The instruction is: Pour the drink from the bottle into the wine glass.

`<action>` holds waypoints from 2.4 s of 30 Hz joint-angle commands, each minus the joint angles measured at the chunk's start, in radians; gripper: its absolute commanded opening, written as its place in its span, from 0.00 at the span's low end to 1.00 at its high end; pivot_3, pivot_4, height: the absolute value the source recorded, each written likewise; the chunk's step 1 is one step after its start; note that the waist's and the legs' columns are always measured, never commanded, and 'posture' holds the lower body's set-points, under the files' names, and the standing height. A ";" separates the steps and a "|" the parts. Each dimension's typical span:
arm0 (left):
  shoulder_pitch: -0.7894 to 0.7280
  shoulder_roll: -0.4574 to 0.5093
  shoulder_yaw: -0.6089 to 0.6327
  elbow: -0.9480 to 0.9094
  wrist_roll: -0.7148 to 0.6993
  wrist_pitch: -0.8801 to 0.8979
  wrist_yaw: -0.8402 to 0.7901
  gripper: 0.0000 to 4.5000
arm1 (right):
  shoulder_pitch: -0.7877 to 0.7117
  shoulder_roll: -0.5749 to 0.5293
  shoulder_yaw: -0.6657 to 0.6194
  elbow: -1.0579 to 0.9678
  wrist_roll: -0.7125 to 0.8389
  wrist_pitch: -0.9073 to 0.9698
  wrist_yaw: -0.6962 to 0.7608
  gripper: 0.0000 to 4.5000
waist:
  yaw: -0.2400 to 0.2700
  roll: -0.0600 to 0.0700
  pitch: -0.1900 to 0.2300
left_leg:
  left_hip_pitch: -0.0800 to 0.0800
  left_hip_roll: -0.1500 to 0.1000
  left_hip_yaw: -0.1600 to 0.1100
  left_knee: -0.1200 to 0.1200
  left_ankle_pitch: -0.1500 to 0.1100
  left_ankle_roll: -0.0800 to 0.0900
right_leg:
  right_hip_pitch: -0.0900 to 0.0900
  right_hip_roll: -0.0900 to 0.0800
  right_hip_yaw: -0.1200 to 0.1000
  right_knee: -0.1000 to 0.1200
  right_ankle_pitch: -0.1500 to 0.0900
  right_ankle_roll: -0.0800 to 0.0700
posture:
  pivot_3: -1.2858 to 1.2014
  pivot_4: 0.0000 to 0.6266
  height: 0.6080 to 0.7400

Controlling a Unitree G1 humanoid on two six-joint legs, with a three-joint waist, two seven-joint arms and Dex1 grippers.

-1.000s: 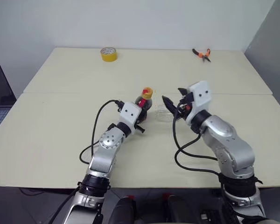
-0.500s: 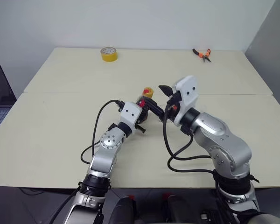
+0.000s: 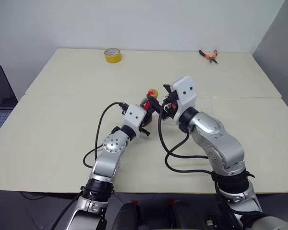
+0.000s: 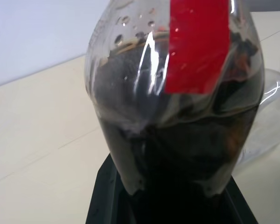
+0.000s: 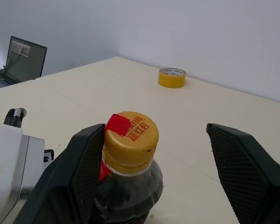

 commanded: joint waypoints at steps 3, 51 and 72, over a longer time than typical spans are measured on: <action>-0.023 -0.001 0.006 -0.029 -0.013 -0.045 0.001 0.14 | 0.033 -0.026 -0.055 -0.070 0.011 0.003 0.005 0.82 | 0.000 0.000 0.000 | 0.000 0.000 0.000 0.000 0.000 0.000 | 0.000 0.000 0.000 0.000 0.000 0.000 | 0.52 0.24 1.00; -0.022 0.003 0.005 -0.025 -0.011 -0.050 0.004 0.14 | 0.003 0.130 -0.107 -0.010 0.204 0.038 0.024 0.27 | 0.000 0.000 0.000 | 0.000 0.000 0.000 0.000 0.000 0.000 | 0.000 0.000 0.000 0.000 0.000 0.000 | 0.52 0.24 1.00; -0.013 -0.007 0.017 -0.039 -0.022 -0.038 0.013 0.14 | 0.153 -0.083 -0.076 -0.178 0.072 -0.089 0.017 0.27 | 0.001 0.000 0.000 | 0.000 0.000 0.000 0.000 0.000 0.000 | 0.000 0.000 0.000 -0.001 0.000 0.000 | 0.52 0.24 1.00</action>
